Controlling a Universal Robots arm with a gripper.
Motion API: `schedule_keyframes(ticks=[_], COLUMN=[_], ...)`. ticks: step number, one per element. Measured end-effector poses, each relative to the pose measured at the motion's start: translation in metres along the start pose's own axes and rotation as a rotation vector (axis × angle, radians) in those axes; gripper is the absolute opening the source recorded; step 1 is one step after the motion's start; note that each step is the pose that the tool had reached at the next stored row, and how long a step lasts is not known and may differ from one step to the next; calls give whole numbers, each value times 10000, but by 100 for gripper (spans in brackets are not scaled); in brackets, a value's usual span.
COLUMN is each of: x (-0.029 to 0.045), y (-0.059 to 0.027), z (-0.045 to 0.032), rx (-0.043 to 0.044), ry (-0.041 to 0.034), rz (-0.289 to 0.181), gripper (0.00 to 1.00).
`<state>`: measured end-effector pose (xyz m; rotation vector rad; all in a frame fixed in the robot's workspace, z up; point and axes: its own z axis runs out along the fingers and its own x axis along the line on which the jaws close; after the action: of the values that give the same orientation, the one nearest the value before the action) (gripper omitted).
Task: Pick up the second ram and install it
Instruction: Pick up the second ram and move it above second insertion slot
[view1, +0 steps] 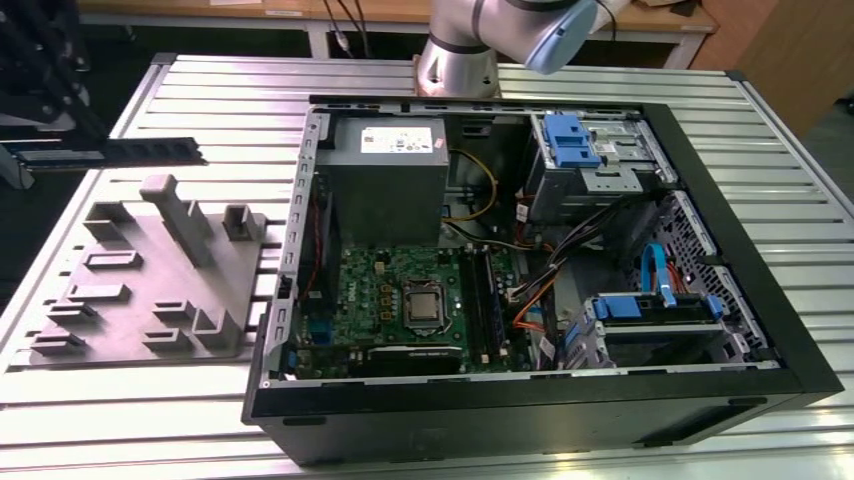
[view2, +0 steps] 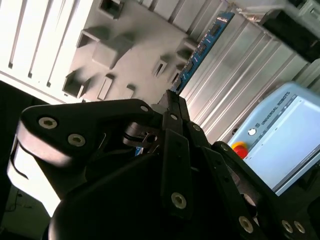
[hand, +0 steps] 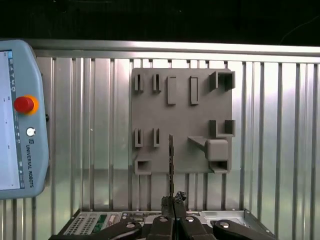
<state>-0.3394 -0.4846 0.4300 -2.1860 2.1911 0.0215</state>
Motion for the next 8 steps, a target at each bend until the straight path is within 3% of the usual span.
schedule_keyframes(ticks=[8], x=[-1], y=[-356], z=[9], rx=[-37], ry=[1], rz=[2], gripper=[11])
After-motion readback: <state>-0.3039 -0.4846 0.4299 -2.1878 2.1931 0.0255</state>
